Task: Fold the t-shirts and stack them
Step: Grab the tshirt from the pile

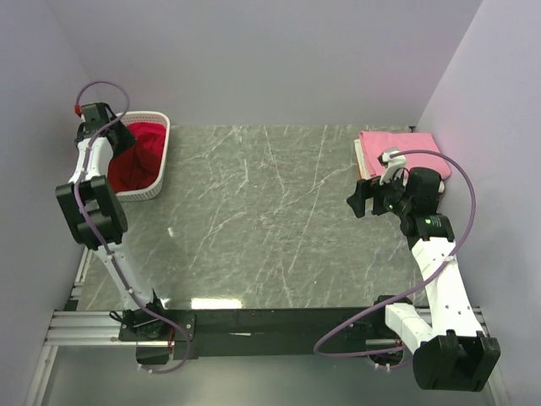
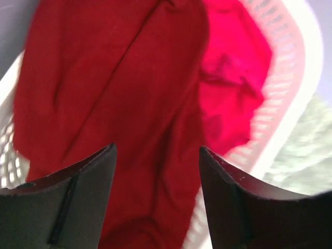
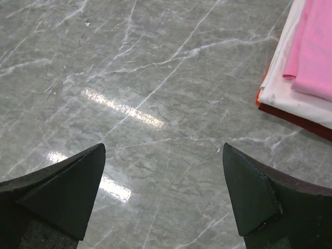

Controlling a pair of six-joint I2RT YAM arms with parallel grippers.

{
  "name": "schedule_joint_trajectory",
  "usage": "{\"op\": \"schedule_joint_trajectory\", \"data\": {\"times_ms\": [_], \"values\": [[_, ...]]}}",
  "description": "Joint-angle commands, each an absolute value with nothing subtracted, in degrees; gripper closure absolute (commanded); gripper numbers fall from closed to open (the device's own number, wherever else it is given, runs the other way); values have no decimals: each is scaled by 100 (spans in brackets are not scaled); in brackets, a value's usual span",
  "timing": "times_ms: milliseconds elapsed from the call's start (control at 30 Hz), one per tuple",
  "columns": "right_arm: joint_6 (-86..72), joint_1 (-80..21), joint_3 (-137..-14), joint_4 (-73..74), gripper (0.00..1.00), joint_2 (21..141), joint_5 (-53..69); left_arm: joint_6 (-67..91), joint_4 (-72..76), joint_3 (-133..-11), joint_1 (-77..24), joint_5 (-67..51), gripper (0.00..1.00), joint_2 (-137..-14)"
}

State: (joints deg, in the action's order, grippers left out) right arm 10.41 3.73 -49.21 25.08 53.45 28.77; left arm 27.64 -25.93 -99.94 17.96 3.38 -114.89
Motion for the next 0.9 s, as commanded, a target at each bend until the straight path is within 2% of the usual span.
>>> {"op": "schedule_joint_trajectory", "data": {"times_ms": [0, 200, 300, 333, 433, 667, 867], "values": [[1116, 334, -5229, 2461, 0, 5265, 2927, 1548, -2884, -10485, 1705, 421, 30, -11908], [1107, 334, -5212, 2452, 0, 5300, 2935, 853, -3049, -11161, 1521, 808, 36, -12664], [1107, 334, -5221, 2461, 0, 5335, 2979, 747, -3304, -11557, 1486, 1080, 61, -13051], [1099, 334, -5212, 2452, 0, 5344, 2988, 712, -3322, -11619, 1477, 1185, 73, -13139], [1099, 334, -5194, 2443, 0, 5361, 2988, 668, -3138, -11593, 1450, 1520, 100, -12939], [1099, 334, -5177, 2417, 0, 5405, 3032, 843, -2356, -11285, 1424, 1732, 100, -11524], [1116, 334, -5159, 2382, 0, 5379, 2988, 1336, -2004, -11101, 1284, 932, 100, -10039]]}}
